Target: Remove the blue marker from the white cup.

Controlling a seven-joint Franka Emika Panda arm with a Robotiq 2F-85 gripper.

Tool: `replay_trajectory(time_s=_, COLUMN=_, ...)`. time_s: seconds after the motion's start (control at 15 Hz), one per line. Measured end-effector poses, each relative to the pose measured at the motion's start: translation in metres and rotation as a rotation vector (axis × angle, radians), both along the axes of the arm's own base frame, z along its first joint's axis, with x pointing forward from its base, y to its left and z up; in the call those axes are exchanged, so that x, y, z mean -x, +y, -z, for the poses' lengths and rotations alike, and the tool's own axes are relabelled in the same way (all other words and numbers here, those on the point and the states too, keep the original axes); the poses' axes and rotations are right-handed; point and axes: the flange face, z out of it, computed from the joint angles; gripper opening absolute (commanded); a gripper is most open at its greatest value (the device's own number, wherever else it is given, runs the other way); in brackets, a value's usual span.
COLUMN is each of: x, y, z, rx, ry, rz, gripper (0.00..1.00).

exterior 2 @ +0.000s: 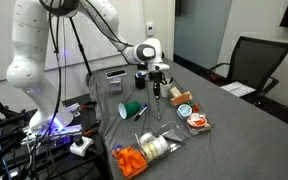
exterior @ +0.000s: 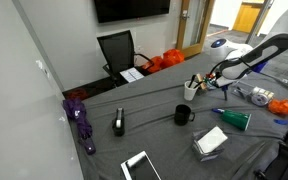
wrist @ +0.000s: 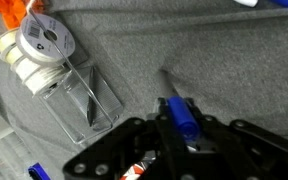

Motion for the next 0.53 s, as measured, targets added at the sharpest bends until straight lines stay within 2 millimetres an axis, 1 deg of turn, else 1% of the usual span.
replay_trajectory(time_s=0.27, x=0.005, y=-0.002, z=0.013, rx=0.011, ry=0.013, rz=-0.025, gripper=0.81)
replay_trajectory(time_s=0.4, x=0.007, y=-0.002, z=0.020, rx=0.010, ry=0.022, rz=-0.027, gripper=0.93)
replay_trajectory(time_s=0.47, x=0.008, y=-0.002, z=0.023, rx=0.009, ry=0.025, rz=-0.027, gripper=0.99)
replay_trajectory(time_s=0.53, x=0.008, y=-0.002, z=0.024, rx=0.009, ry=0.028, rz=-0.027, gripper=1.00)
